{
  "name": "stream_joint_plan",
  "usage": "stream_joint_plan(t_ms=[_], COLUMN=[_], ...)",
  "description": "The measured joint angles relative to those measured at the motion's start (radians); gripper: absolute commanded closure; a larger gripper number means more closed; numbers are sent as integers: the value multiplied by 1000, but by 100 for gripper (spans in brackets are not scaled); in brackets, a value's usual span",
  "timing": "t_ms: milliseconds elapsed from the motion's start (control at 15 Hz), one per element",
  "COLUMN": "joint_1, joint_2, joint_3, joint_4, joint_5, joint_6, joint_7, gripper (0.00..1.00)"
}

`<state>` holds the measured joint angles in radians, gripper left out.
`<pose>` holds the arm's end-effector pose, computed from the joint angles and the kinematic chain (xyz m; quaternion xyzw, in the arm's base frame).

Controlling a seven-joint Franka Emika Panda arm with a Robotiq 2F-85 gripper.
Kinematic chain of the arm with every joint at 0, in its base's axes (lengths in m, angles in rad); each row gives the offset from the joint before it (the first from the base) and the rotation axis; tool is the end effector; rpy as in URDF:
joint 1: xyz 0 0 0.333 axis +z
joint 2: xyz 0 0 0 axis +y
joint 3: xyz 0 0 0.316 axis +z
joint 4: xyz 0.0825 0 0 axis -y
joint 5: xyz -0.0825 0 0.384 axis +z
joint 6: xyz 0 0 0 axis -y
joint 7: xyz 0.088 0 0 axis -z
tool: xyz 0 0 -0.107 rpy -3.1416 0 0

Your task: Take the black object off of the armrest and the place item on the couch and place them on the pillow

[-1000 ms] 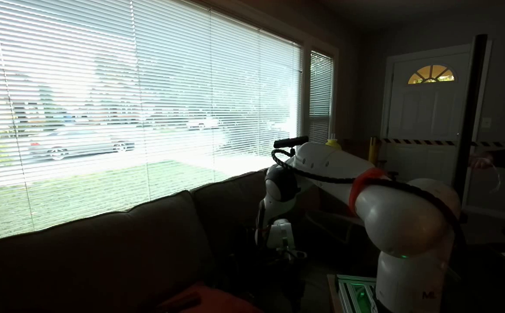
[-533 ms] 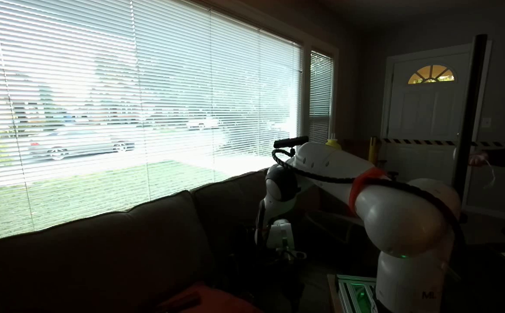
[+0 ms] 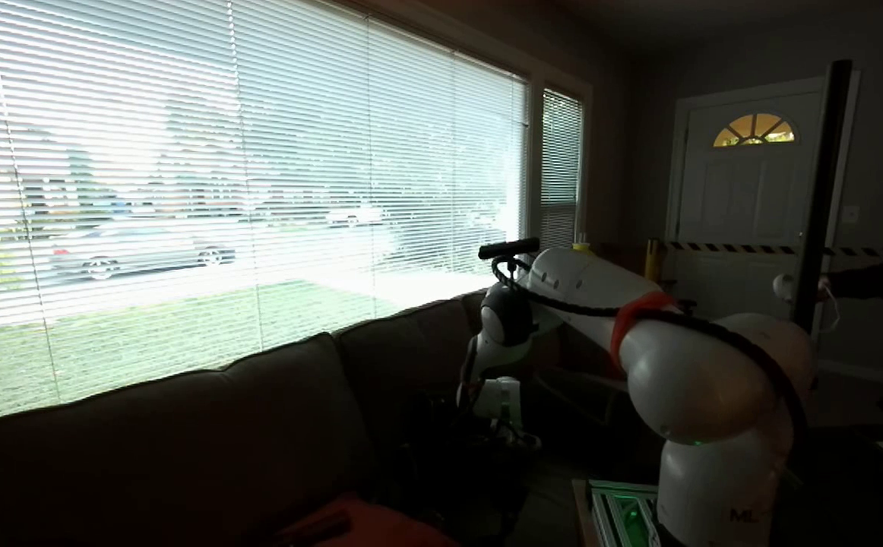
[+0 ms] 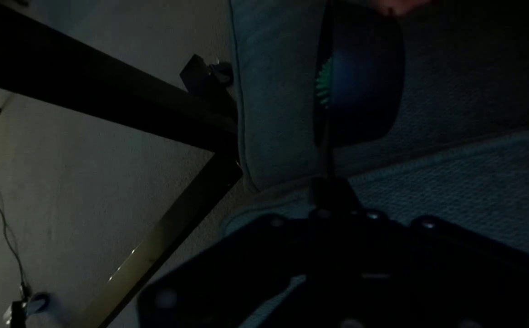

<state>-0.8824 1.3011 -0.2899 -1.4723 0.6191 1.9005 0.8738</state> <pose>0.2372 -0.4855 -0.1105 -0.3303 0.8650 0.3601 0.1141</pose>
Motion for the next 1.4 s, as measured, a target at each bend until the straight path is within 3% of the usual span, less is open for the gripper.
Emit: stream_joint_plan(t_ms=[467, 533, 1400], joint_1=[-106, -112, -102], joint_2=[53, 61, 64], joint_3=[37, 40, 52], joint_4=[83, 91, 83], joint_5=[32, 32, 32], joint_6=[-115, -123, -172], joint_7=[29, 29, 30], gripper=[99, 94, 99])
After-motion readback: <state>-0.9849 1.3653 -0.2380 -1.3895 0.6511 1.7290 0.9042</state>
